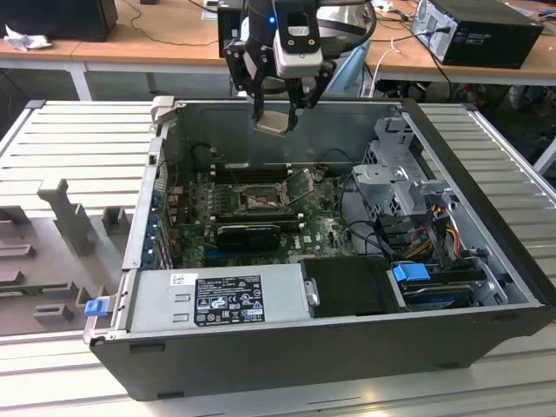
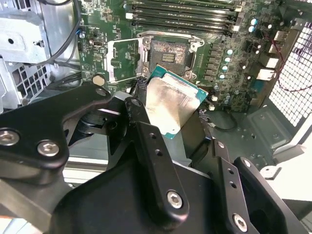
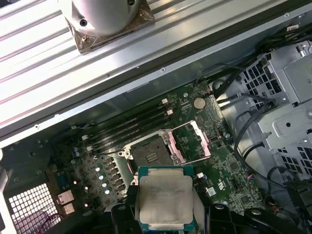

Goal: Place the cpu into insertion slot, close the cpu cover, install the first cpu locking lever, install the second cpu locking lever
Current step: 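Place the cpu into insertion slot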

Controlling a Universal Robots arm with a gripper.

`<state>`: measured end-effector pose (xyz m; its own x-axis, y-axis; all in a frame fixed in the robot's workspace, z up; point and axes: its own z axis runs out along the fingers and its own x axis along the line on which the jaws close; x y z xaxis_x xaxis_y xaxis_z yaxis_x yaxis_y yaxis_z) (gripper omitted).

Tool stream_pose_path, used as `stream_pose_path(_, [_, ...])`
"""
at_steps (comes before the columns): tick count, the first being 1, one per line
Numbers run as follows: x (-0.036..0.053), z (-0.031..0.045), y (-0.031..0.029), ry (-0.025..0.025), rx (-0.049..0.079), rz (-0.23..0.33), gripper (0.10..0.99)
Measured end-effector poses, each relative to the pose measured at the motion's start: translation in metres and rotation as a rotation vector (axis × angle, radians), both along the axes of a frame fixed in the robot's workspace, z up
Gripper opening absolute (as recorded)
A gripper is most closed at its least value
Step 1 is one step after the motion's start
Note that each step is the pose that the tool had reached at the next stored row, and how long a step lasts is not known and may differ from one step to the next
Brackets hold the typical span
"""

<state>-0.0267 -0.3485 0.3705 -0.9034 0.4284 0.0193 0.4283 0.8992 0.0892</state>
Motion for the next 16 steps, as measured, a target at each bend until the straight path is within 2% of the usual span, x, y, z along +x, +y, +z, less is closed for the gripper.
stream_pose_path(16, [0.0,-0.0004,0.0,0.0,0.0,-0.124,0.529])
